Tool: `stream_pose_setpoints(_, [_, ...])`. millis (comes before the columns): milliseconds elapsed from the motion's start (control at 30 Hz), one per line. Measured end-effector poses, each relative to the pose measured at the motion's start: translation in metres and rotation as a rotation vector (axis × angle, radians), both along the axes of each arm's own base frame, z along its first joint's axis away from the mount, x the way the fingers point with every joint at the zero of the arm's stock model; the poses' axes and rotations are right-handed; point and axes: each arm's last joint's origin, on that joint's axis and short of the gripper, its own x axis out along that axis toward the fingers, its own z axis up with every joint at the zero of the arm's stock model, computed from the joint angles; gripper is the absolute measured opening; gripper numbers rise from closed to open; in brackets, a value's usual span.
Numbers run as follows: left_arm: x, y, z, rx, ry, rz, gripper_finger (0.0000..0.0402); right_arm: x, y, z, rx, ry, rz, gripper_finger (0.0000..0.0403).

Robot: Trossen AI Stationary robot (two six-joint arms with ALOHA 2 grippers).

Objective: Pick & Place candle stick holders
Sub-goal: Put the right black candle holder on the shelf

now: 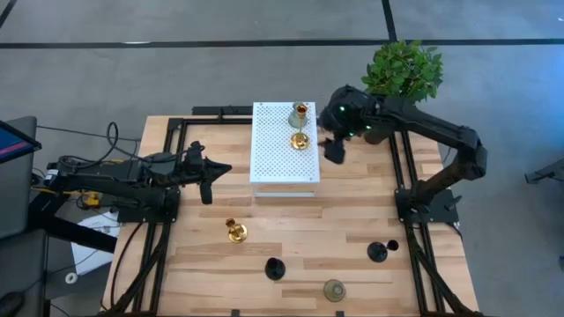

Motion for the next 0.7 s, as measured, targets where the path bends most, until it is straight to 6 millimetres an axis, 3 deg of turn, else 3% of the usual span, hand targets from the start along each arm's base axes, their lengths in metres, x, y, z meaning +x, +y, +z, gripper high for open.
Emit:
stream_pose_setpoints(200, [0.000, 0.000, 0.000, 0.000, 0.000, 0.000, 0.0008, -0.017, 0.041, 0.016, 0.143, 0.127, 0.094, 0.0167])
stream_pose_setpoints(467, [0.000, 0.000, 0.000, 0.000, 0.000, 0.000, 0.0008, -0.048, 0.093, 0.038, 0.021, 0.057, 0.199, 0.0012])
stream_pose_setpoints(700, [0.004, 0.000, -0.002, 0.001, 0.022, 0.000, 0.0008, -0.094, 0.117, 0.043, 0.023, -0.064, 0.085, 0.0015])
